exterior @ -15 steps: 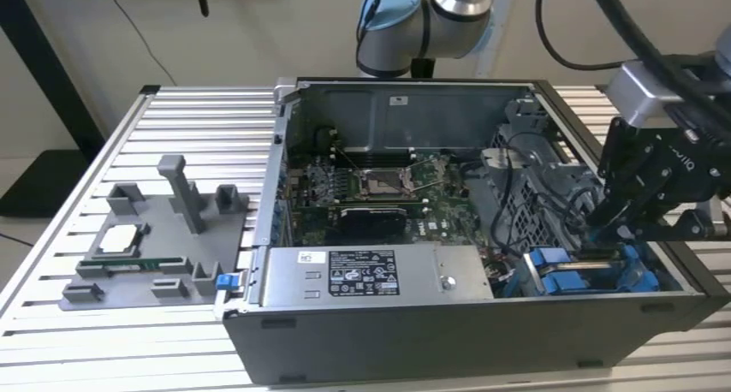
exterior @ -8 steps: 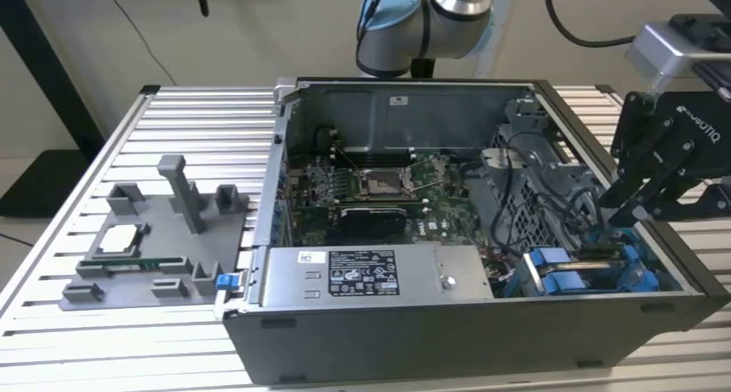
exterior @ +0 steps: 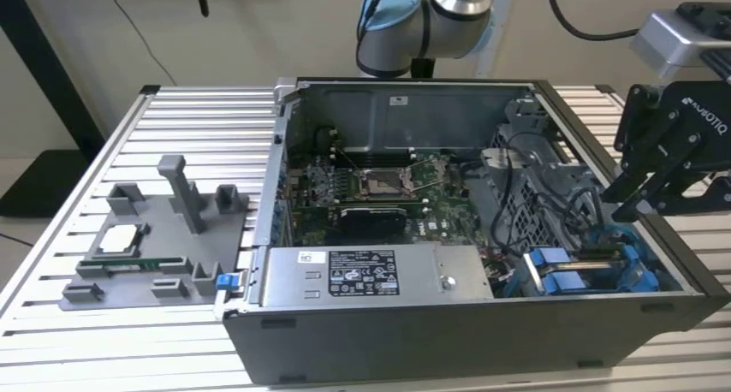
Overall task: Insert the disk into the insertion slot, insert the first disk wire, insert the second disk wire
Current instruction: 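Insert the second disk wire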
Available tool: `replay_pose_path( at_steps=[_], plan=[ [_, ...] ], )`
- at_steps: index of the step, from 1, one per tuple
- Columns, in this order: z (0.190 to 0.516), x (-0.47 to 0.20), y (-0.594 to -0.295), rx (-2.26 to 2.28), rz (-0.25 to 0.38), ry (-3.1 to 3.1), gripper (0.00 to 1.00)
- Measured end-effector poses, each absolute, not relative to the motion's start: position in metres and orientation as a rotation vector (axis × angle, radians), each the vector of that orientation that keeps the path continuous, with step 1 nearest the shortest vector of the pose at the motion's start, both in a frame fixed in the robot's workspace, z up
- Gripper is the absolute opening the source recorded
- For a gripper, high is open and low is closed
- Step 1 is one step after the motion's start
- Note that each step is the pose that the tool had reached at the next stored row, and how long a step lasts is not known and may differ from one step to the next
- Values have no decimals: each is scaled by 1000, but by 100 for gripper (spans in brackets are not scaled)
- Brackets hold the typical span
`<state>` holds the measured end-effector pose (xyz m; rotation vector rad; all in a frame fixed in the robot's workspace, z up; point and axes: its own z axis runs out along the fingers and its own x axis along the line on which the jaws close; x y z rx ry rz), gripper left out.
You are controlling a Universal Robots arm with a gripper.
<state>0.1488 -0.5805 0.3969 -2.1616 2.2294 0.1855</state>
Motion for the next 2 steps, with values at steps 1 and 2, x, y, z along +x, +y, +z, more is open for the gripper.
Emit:
replay_pose_path(
  at_steps=[1, 2],
  plan=[
    [397, 149, -581, -2162, 186, 2229, 100],
    [397, 149, -581, -2161, 186, 2229, 100]
  ],
)
